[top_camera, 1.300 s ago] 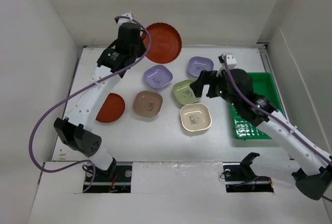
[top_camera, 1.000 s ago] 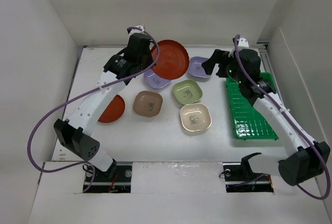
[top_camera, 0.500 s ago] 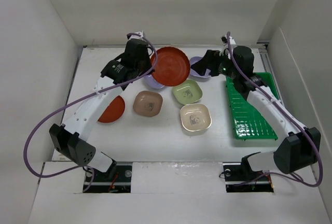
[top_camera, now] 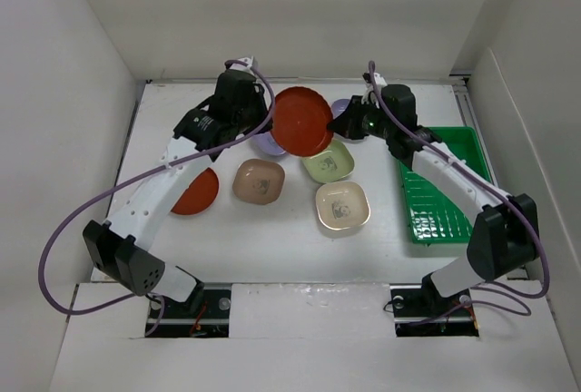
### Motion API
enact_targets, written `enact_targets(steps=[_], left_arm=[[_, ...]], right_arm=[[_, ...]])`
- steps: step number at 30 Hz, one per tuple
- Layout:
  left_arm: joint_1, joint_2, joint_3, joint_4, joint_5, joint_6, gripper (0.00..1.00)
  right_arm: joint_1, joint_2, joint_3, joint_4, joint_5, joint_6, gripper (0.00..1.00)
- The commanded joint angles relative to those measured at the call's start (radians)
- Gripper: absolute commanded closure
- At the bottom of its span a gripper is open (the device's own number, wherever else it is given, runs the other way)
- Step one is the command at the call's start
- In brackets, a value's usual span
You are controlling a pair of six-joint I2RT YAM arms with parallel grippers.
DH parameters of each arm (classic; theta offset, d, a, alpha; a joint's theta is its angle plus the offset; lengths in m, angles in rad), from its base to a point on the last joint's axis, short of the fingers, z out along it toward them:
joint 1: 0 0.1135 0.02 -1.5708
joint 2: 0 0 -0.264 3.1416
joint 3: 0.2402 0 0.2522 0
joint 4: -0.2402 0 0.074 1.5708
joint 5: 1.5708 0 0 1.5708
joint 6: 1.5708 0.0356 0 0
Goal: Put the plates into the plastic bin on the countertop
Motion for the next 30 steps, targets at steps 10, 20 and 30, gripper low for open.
enact_targets(steps=[10, 20, 30], left_arm=[[-0.002, -0.094, -0.061, 0.119, -0.094, -0.039, 0.00], [0.061, -0.258, -0.254, 0.145, -0.274, -0.126, 0.00], [0.061, -0.277, -0.349, 0.122, -0.307, -0.135, 0.00]], right_arm=[[-0.171, -0.155, -0.118, 0.063, 0.134, 0.090, 1.00], [-0.641, -0.283, -0.302, -0.164, 0.430, 0.237, 1.00], [-0.749, -0.248, -0.368, -0.188, 0.588, 0.285, 1.00]])
